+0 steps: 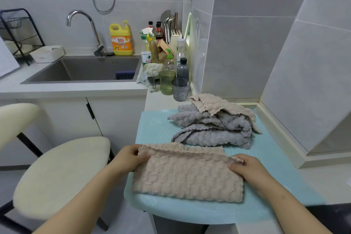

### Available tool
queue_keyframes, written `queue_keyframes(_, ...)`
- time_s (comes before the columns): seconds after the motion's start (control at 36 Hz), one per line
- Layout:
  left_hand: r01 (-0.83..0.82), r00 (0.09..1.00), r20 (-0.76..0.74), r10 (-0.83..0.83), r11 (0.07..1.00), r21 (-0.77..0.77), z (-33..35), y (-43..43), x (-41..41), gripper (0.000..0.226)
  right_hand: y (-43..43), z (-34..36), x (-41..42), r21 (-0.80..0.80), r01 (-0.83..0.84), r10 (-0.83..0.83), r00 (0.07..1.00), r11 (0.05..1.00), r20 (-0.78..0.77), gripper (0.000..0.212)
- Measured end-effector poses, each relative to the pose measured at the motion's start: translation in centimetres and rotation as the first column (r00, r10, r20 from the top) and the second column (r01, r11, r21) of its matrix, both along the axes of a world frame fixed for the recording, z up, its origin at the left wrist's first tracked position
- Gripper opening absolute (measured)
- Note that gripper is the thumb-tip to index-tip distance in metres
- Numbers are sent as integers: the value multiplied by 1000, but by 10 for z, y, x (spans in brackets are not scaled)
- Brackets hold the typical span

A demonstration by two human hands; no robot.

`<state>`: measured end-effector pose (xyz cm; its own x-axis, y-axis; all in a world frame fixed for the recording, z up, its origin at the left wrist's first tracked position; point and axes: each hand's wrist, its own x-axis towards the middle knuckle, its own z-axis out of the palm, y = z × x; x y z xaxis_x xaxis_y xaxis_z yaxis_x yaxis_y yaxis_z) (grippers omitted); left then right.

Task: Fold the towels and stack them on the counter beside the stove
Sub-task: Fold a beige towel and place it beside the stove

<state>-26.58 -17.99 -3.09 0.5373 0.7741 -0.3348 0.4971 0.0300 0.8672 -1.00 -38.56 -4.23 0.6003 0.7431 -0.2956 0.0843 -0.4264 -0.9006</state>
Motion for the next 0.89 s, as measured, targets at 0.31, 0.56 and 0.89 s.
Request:
queue_keyframes(0.31, -72, 959, -253, 130, 971, 226, -27, 19, 30, 12, 44, -13, -10, -19, 206, -201, 967, 978, 154, 12)
queue_keyframes(0.56, -56, 906, -389, 167, 958, 281, -37, 12, 42, 26, 48, -27, -14, -325, 193, -41, 906, 926, 421, 58)
queue_keyframes(0.89, -59, 984, -163, 77, 992, 111, -30, 8, 41, 8, 35, -22, -10, -185, 149, -90, 951, 971, 295, 29)
